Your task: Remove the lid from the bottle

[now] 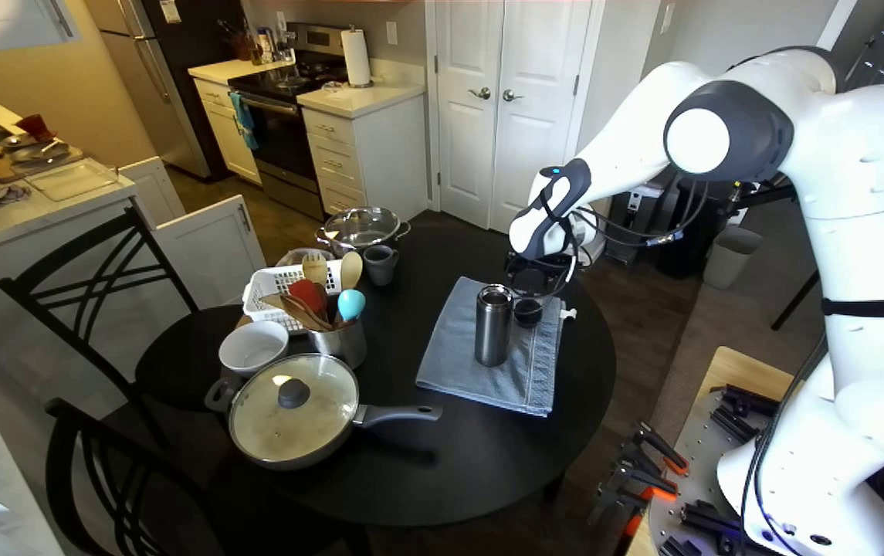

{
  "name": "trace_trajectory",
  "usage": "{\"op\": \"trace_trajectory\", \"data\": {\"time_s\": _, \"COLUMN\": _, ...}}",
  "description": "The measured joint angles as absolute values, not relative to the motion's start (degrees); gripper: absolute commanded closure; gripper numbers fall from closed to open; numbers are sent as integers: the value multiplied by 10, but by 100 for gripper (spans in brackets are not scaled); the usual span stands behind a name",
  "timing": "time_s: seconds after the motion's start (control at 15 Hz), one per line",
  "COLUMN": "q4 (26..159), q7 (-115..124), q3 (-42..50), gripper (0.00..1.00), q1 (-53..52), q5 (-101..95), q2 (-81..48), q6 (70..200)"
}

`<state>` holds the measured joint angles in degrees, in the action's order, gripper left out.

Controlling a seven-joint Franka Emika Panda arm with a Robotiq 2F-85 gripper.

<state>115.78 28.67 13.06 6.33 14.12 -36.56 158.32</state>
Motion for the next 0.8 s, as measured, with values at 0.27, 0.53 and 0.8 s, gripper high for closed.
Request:
{"op": "trace_trajectory", "data": {"time_s": 0.27, "q4": 1150, "q7": 287, "q3": 142, "gripper": 0, "q1": 59, "q5": 141, "q2": -349, "q6": 1579}}
{"op": "trace_trajectory", "data": {"time_s": 0.53, "q4": 1150, "q7": 287, "q3": 144, "gripper": 0, "q1": 58, "q5": 141, "q2": -345, "q6": 1577}}
{"op": "trace_trajectory", "data": {"time_s": 0.8, "q4": 1150, "q7": 287, "q3": 144, "gripper": 0, "q1": 58, "q5": 141, "q2": -345, "q6": 1577}}
